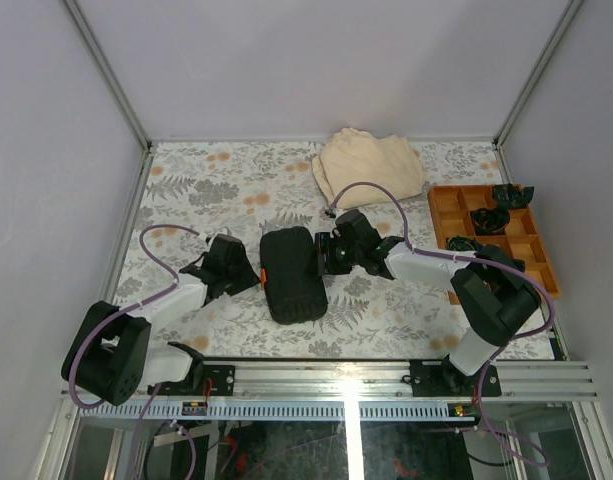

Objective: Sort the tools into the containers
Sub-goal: Close the storage box at the center of the board.

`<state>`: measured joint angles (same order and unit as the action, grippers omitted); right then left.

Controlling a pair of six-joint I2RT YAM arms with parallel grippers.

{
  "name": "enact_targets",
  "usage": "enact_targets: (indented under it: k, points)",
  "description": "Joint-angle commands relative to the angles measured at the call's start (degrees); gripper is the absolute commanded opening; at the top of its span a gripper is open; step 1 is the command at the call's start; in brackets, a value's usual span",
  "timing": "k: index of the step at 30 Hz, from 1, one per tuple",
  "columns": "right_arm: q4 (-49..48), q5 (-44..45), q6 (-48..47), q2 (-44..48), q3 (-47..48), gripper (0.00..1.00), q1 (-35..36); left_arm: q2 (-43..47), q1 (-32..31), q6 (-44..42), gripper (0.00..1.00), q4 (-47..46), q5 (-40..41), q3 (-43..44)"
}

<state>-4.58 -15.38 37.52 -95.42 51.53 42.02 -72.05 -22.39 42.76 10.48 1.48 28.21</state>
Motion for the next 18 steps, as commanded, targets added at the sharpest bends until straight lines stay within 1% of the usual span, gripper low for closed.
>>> enact_targets:
  k: [1,14,18]
  points:
    - [6.42,1.75,-2.27,-3.33,-0.96,0.54,1.33,-1.13,0.28,-0.31,0.36,-3.30,-1.15,-0.96]
    - [6.49,1.71,-2.36,-3.51,-0.90,0.54,1.48,-2.39,0.29,0.11,0.36,-6.49,-4.04,-1.74]
    - [6.87,2.89,-2.45,-3.21,-0.68,0.54,1.42,-2.13,0.27,0.13,0.36,-7.49,-4.99,-1.96]
